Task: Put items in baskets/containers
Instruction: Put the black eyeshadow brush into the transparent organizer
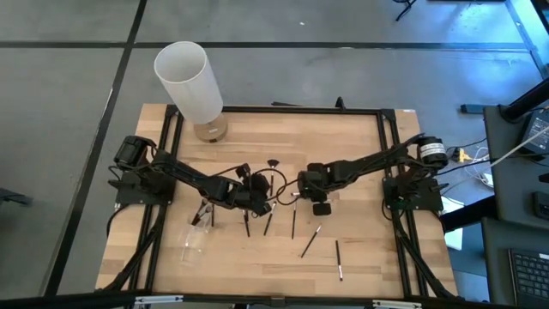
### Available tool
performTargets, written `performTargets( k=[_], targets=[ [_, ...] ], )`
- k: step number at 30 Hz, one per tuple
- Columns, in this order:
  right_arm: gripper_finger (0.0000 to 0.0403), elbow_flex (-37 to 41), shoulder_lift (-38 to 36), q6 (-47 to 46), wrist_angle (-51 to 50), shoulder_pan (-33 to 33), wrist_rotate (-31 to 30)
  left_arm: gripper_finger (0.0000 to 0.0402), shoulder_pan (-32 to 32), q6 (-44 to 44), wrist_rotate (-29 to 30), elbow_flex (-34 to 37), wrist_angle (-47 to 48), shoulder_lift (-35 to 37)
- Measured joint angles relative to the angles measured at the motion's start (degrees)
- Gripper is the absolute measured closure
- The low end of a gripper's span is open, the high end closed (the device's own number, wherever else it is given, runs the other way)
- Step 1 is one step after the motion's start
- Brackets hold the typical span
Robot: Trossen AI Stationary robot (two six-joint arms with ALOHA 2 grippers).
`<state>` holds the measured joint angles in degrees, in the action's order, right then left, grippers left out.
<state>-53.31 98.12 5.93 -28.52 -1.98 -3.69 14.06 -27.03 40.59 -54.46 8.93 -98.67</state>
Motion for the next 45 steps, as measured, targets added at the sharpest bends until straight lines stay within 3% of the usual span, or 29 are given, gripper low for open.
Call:
performTargets(
  k=[5,10,15,19,27,32,37,41,45],
  targets=[
    [0.0320,0.0,1.0,-1.3,0.1,0.0,0.3,0.0272,0.6,1.8,1.5,3.6,1.5,0.0],
    [0.0356,0.1,1.0,-3.7,0.4,0.0,0.2,0.0272,-0.4,1.4,-0.7,4.1,4.0,0.0],
    [0.0384,0.1,1.1,-5.8,0.6,0.0,-0.3,0.0272,-0.7,5.9,-1.1,0.3,2.6,0.4],
    [0.0378,0.2,1.1,-8.5,0.9,-0.1,-1.9,0.0272,-0.7,8.8,0.5,-4.2,3.2,2.0],
    [0.0375,0.5,-3.0,-15.3,4.0,0.1,-5.3,0.0272,-0.7,7.5,7.7,-5.3,9.7,17.1],
    [0.0371,2.0,-8.2,-16.5,14.9,0.0,-6.7,0.0265,-1.5,12.2,1.5,-5.4,11.9,25.7],
    [0.0372,8.3,-12.7,-17.8,34.5,0.0,-6.4,0.0219,-2.9,9.6,-3.2,-4.5,16.7,25.9],
    [0.0371,13.5,-14.2,-19.5,48.1,1.0,-6.1,0.0176,-3.2,8.5,-1.9,3.4,9.1,24.8],
    [0.0368,16.3,-14.8,-22.2,57.8,3.0,-4.0,0.0147,-6.1,8.4,-3.8,14.2,-6.6,24.6]
  ],
)
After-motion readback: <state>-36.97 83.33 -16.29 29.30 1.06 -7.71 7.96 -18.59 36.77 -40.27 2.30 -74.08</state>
